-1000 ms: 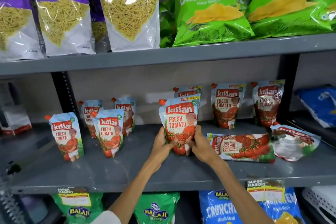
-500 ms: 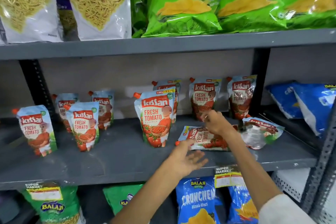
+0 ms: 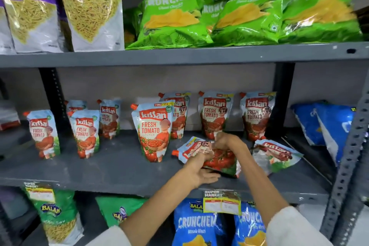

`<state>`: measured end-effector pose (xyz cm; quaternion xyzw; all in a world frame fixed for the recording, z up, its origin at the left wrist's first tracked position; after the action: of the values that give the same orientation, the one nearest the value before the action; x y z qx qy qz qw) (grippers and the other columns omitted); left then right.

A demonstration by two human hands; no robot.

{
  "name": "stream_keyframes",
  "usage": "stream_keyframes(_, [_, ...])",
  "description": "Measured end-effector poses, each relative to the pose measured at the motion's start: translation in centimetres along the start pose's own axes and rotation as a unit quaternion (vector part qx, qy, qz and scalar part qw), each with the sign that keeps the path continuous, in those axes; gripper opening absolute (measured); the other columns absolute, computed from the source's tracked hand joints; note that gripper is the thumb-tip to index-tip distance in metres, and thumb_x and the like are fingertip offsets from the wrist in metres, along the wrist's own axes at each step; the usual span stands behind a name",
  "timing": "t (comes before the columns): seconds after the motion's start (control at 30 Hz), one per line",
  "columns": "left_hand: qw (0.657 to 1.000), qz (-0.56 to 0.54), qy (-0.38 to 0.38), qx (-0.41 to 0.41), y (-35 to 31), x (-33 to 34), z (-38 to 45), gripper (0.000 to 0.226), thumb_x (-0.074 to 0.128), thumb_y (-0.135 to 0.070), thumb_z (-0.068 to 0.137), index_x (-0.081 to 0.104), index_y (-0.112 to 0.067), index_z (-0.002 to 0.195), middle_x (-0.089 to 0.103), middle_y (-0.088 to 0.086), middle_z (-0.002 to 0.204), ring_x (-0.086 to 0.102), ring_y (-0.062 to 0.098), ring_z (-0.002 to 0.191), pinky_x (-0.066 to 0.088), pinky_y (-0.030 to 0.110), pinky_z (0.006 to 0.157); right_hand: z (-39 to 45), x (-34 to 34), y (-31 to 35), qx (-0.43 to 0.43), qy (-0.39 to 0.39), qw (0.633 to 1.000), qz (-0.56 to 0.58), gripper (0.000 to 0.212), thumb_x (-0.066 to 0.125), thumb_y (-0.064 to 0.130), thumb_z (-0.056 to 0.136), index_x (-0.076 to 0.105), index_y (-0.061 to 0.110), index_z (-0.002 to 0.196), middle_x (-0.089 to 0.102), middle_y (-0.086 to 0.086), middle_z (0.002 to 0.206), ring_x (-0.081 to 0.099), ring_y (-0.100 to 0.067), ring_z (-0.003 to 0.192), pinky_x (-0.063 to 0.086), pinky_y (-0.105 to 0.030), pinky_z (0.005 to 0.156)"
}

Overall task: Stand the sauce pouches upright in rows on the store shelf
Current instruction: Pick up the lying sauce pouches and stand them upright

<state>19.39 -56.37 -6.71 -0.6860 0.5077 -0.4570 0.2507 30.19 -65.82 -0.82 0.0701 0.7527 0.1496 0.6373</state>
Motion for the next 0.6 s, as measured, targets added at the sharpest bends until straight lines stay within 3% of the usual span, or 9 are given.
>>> stream_keyframes(0.1, [0.994,0.028,-0.060,0.091,-0.3,-0.1,0.2,0.045,0.058,-0.018,0.099,0.045,-0.008,0.141,0.060,0.023,0.135,0.063,0.042,0.119,0.057,0.045,0.090,-0.5,-0.2,-0.3,-0.046,-0.025,0.993,0.107,0.035,0.057,0.026,0.089,0.059,0.005,0.117,0.067,-0.013,0.119,0.065,-0.029,0.103,0.054,-0.040,0.093])
stream_keyframes(0.17, [0.983,0.039,-0.087,0.159,-1.2,-0.2,0.2,0.040,0.059,-0.012,0.096,0.048,-0.009,0.134,0.068,0.016,0.121,0.069,0.035,0.108,0.063,0.037,0.072,-1.3,-0.8,-1.0,-0.076,-0.049,0.976,0.196,0.035,0.055,0.025,0.090,0.059,0.006,0.118,0.066,-0.014,0.121,0.063,-0.030,0.108,0.050,-0.044,0.098])
stream_keyframes(0.23, [0.963,0.079,-0.094,0.239,-3.0,-0.1,-0.3,0.042,0.063,-0.008,0.091,0.042,-0.013,0.127,0.068,0.005,0.113,0.070,0.023,0.100,0.063,0.032,0.063,-2.2,-1.7,-1.7,-0.102,-0.110,0.955,0.257,0.032,0.051,0.021,0.093,0.056,0.004,0.120,0.063,-0.016,0.124,0.059,-0.031,0.115,0.048,-0.042,0.100])
stream_keyframes(0.37, [0.901,0.198,-0.111,0.370,-6.8,0.3,-0.8,0.048,0.064,-0.003,0.087,0.037,-0.018,0.124,0.063,0.001,0.120,0.061,0.019,0.115,0.056,0.046,0.096,-4.8,-4.2,-2.0,-0.169,-0.278,0.888,0.325,0.016,0.051,0.005,0.093,0.043,0.010,0.106,0.060,-0.004,0.108,0.058,-0.018,0.103,0.045,-0.023,0.081])
stream_keyframes(0.47, [0.861,0.247,-0.089,0.435,-9.2,0.3,-0.7,0.048,0.065,-0.004,0.091,0.037,-0.018,0.127,0.061,0.000,0.125,0.059,0.017,0.121,0.053,0.039,0.099,-5.8,-4.5,-1.1,-0.209,-0.299,0.851,0.378,0.030,0.052,-0.002,0.092,0.034,0.013,0.110,0.055,0.011,0.099,0.055,-0.002,0.091,0.045,-0.001,0.067])
stream_keyframes(0.53, [0.854,0.266,-0.059,0.442,-9.4,-0.2,0.3,0.048,0.060,0.002,0.094,0.035,-0.015,0.131,0.058,0.009,0.135,0.060,0.022,0.125,0.056,0.038,0.097,-5.4,-3.0,-1.1,-0.207,-0.273,0.854,0.392,0.031,0.051,-0.002,0.093,0.028,0.010,0.111,0.055,0.006,0.106,0.059,-0.009,0.100,0.053,-0.010,0.073])
stream_keyframes(0.6, [0.848,0.303,-0.049,0.432,-8.5,-1.2,1.8,0.050,0.056,0.004,0.096,0.035,-0.016,0.137,0.055,0.012,0.138,0.062,0.017,0.120,0.059,0.028,0.089,-5.0,-0.8,-1.4,-0.194,-0.257,0.866,0.383,0.028,0.048,-0.001,0.095,0.026,0.010,0.107,0.055,-0.003,0.110,0.062,-0.022,0.105,0.058,-0.025,0.079])
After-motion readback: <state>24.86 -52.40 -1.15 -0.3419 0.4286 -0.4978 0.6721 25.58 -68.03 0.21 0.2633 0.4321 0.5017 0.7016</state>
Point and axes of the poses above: each hand's wrist, its own z-axis towards the middle knuckle, its own x-axis out of the palm, y = z × x, the point moved 7 cm from there along z, towards the middle knuckle
